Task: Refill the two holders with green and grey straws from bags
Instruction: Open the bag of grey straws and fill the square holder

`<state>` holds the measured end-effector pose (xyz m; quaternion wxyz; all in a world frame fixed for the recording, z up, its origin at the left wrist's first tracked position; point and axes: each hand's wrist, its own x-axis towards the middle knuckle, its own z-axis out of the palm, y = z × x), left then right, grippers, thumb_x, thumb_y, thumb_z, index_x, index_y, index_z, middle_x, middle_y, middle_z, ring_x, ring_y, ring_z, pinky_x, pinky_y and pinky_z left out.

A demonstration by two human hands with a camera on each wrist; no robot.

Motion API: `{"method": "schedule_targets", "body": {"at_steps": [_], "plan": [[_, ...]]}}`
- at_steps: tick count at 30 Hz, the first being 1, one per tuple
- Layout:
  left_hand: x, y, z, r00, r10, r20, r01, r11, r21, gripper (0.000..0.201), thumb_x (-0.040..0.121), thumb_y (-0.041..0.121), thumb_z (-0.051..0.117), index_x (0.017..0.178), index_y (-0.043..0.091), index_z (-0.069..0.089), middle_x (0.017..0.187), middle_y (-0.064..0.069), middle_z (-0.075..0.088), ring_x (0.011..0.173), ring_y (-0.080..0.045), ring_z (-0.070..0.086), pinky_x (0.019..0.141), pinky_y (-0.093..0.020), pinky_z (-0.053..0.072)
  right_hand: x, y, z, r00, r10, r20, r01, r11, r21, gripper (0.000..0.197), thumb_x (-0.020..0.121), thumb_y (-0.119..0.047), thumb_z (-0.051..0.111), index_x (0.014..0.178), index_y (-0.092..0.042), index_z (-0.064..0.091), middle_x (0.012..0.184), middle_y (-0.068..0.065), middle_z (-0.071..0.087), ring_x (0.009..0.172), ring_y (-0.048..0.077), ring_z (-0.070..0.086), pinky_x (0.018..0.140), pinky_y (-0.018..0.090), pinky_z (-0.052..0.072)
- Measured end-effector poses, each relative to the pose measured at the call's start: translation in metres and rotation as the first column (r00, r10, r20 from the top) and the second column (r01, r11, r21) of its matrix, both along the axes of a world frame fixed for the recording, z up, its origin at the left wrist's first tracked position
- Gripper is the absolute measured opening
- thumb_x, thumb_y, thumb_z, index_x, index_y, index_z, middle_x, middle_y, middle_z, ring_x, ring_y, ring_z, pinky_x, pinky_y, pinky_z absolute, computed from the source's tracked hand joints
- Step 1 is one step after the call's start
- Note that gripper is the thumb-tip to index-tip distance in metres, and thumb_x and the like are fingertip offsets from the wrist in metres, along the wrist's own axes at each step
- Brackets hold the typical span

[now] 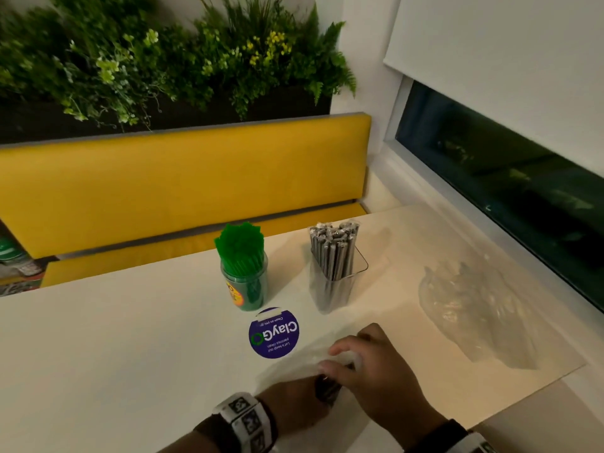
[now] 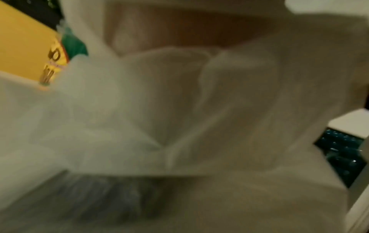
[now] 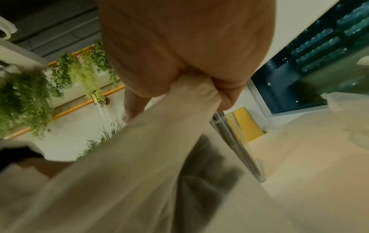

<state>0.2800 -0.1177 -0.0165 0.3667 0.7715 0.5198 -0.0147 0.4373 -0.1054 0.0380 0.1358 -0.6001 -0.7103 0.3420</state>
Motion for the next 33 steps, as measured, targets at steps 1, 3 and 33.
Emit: {"method": "schedule_targets", "body": {"at_steps": [1, 3, 33], "plan": [[-0.003, 0.001, 0.002, 0.998, -0.019, 0.054, 0.018, 1.000, 0.015, 0.034, 0.098, 0.029, 0.041, 0.131, 0.024, 0.052, 0.130, -0.004, 0.061, 0.121, -0.022, 0.056, 0.098, -0.025, 0.041, 0.003, 0.001, -0.001, 1.000, -0.004, 0.015, 0.004, 1.000, 0.000, 0.041, 0.067, -0.075, 0.061, 0.094, -0.044, 0.062, 0.102, -0.019, 0.042, 0.088, 0.003, 0.056, 0.079, 0.017, 0.048], [-0.005, 0.004, 0.015, 0.986, -0.022, 0.162, 0.011, 0.998, 0.069, 0.031, 0.098, 0.026, 0.045, 0.127, 0.029, 0.054, 0.126, 0.004, 0.061, 0.107, -0.007, 0.054, 0.087, -0.008, 0.036, 0.007, 0.002, -0.004, 1.000, 0.023, 0.013, -0.023, 1.000, -0.014, 0.045, 0.066, -0.073, 0.063, 0.102, -0.046, 0.060, 0.106, -0.021, 0.039, 0.091, 0.005, 0.055, 0.082, 0.017, 0.047], [0.020, 0.169, 0.143, 0.121, 0.365, 0.923, -0.639, 0.740, -0.209, 0.025, 0.094, 0.001, 0.064, 0.088, 0.025, 0.067, 0.086, -0.002, 0.067, 0.087, -0.023, 0.062, 0.086, -0.043, 0.051, 0.013, 0.116, -0.049, 0.938, -0.256, 0.235, 0.184, 0.940, 0.286, 0.027, 0.097, -0.041, 0.045, 0.119, -0.039, 0.059, 0.146, 0.005, 0.040, 0.086, 0.024, 0.068, 0.067, 0.030, 0.052]]}}
